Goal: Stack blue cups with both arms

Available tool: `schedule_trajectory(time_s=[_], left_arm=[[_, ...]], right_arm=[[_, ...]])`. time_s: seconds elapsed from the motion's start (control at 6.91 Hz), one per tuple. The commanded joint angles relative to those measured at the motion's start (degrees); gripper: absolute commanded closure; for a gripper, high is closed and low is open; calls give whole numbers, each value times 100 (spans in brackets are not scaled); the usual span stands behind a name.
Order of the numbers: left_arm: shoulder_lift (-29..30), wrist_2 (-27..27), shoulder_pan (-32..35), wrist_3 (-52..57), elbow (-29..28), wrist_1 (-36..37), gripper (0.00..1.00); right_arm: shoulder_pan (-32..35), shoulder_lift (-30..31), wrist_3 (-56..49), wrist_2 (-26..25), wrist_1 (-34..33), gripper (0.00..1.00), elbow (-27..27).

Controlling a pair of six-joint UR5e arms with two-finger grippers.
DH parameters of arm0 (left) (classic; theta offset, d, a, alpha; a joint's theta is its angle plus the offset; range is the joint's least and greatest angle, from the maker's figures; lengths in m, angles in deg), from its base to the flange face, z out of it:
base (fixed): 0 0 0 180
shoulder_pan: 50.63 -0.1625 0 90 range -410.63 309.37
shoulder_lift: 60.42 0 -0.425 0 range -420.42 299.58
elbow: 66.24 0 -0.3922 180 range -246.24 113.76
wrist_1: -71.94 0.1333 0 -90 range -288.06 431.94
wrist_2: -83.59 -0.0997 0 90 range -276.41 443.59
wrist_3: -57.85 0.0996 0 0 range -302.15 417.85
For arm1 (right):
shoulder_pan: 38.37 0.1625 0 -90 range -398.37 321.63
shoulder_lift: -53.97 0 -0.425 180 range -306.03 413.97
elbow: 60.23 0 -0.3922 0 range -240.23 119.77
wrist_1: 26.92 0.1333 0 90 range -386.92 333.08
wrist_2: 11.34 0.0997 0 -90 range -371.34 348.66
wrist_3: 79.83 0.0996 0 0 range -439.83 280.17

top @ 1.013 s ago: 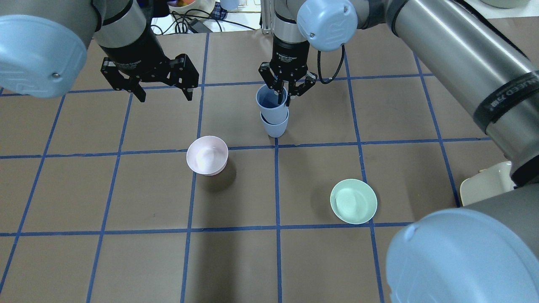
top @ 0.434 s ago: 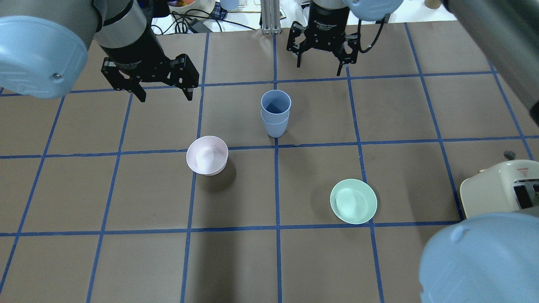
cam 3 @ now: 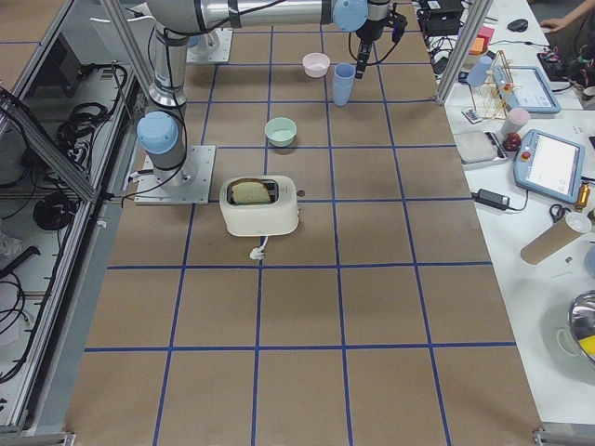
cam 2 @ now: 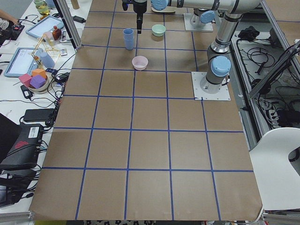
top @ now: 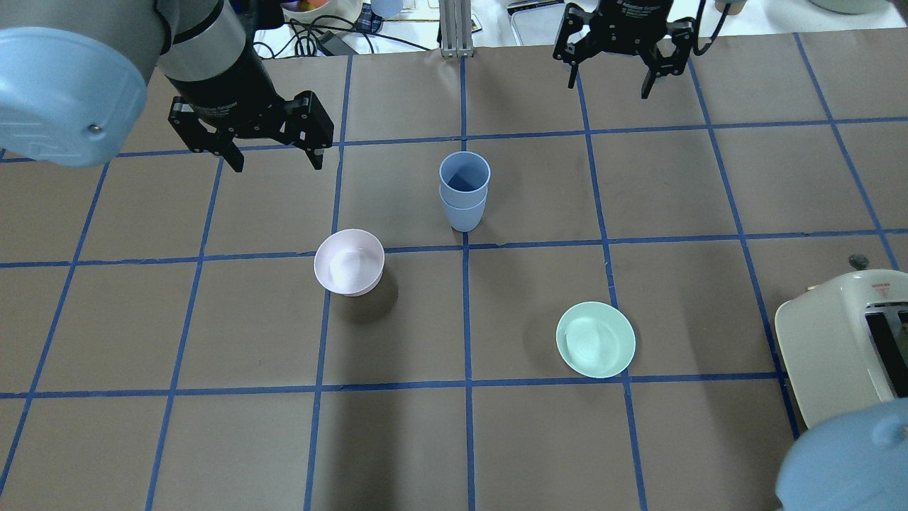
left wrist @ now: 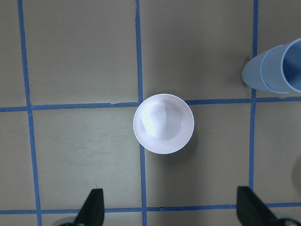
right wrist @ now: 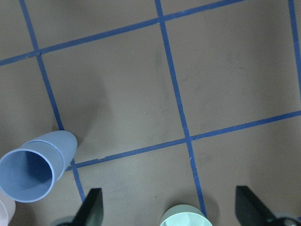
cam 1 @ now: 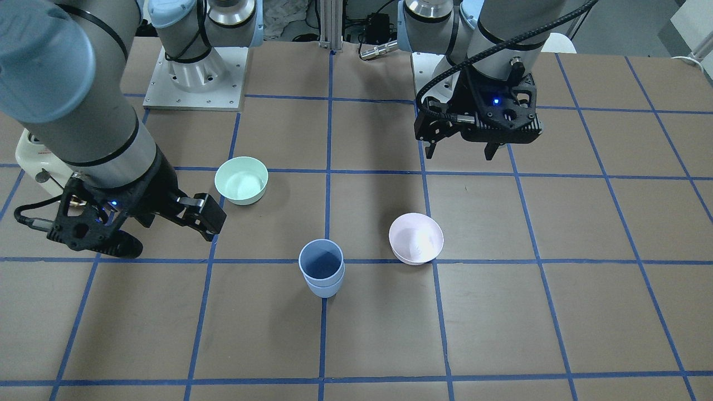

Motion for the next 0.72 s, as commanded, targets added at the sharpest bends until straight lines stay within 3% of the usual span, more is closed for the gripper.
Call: schedule_trajectory(time_s=[0.0,0.58], left_arm=[[1,13,0,-7,-4,0,0],[10,5,0,-7,-4,0,0]], right_arm=[[-188,636,-129,-162,-34,0,795],[-154,796,-130,-162,45,0,922]])
